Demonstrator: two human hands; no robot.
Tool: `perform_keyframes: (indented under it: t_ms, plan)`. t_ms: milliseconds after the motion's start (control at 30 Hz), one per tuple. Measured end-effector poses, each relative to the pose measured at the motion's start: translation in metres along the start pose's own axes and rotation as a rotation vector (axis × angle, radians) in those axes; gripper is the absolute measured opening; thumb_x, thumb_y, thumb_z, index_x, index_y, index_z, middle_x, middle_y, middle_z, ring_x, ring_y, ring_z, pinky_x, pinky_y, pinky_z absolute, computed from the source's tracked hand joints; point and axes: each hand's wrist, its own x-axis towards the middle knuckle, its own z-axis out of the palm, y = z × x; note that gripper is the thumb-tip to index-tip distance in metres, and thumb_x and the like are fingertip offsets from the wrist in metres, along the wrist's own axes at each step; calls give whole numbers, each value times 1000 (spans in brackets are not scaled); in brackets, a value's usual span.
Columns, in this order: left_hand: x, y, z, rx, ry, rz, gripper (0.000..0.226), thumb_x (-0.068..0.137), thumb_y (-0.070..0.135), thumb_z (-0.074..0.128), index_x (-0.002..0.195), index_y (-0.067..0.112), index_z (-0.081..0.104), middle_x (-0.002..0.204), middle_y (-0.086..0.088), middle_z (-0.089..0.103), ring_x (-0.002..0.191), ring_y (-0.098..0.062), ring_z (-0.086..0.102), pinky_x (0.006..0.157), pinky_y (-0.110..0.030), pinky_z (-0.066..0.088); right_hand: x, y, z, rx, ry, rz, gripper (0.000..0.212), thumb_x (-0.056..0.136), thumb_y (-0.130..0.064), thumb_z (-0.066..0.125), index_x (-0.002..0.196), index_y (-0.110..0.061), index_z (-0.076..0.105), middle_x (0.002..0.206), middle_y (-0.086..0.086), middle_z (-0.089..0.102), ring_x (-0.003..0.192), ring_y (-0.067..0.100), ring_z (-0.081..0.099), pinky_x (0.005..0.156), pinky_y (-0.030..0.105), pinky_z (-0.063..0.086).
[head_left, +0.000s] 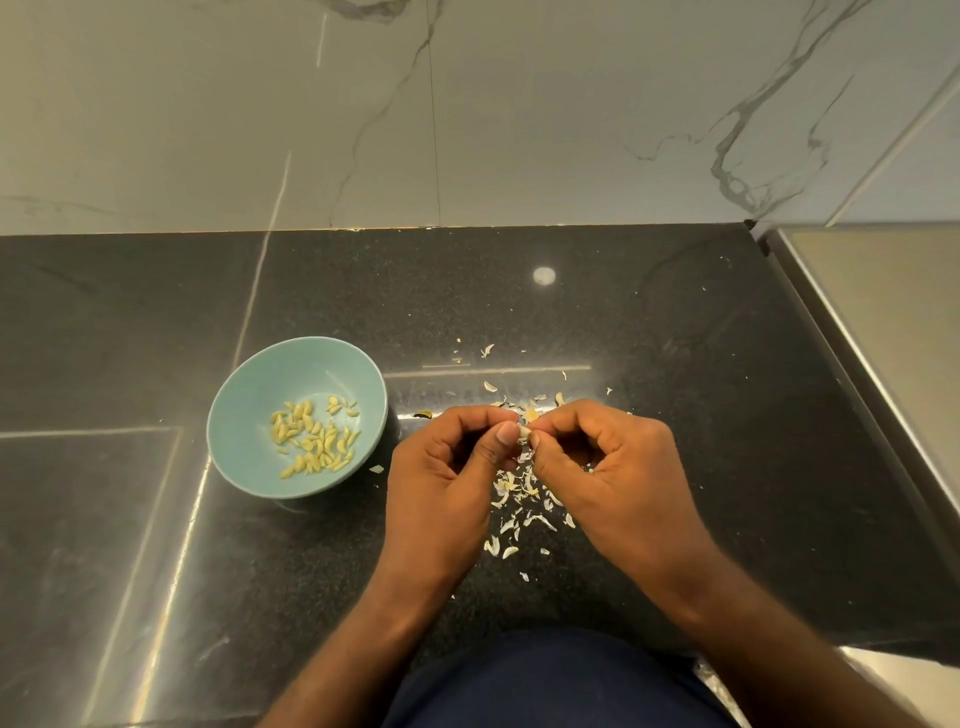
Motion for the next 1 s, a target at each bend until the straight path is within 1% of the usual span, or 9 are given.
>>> perform_keyframes:
  t_ms: [100,233,333,500,567,633,733,867,1000]
  plan:
    - [0,1,-2,56,6,65,10,88,12,70,96,16,74,86,3,76,82,-14,72,75,-27,58,0,-3,-1,67,-3,4,9,88,-8,72,86,-15,76,73,-11,71,61,8,65,55,14,48]
    - [0,1,-2,94,1,119,14,89,7,70,96,18,75,88,4,75,86,-18,72,78,-33,59,0,-7,1,111,11,19,13,87,-7,72,85,-20,75,73,-11,72,63,8,67,56,14,49]
    - [-1,1,-2,85,24,128,14,88,4,70,95,15,75,85,3,76,82,-14,72,76,-28,59,-1,-8,2,135,5,23,13,87,-5,72,82,-17,75,70,-14,71,61,3,64,56,13,47]
    - [-3,3,0,15,41,114,10,86,13,69,94,12,75,85,-1,76,81,-15,72,75,-26,58,0,-10,5,233,20,75,11,86,-4,73,80,-14,73,63,-10,68,54,0,58,52,11,44]
    - [-1,5,1,-50,25,47,12,84,18,68,92,15,75,84,-3,76,79,-16,72,73,-25,57,2,-12,5,268,22,85,8,86,-4,73,80,-10,72,65,-6,69,56,2,60,53,13,47]
    - [2,7,0,-218,-23,-87,13,82,20,68,89,16,77,84,-7,75,78,-20,68,74,-28,56,6,-13,5,345,10,123,7,86,-2,73,80,-6,71,64,-3,70,56,3,63,54,15,49]
    - [6,9,-4,-465,-121,-265,16,81,18,66,90,15,78,85,-11,70,78,-18,63,73,-25,55,10,-10,6,401,-7,157,14,86,-7,75,76,-16,71,64,-3,69,56,4,62,54,18,49]
    - [6,13,-7,-449,-153,-301,17,80,19,68,91,12,78,91,-12,72,83,-19,66,75,-26,57,7,-5,5,258,2,128,11,85,-10,75,77,-15,70,65,-3,68,54,4,58,52,18,46]
    - [5,16,-6,-383,-102,-262,22,72,19,74,92,10,77,93,-13,75,90,-24,71,78,-28,58,4,-7,7,44,24,-65,10,86,-9,74,78,-13,69,65,-2,67,57,16,62,52,35,53]
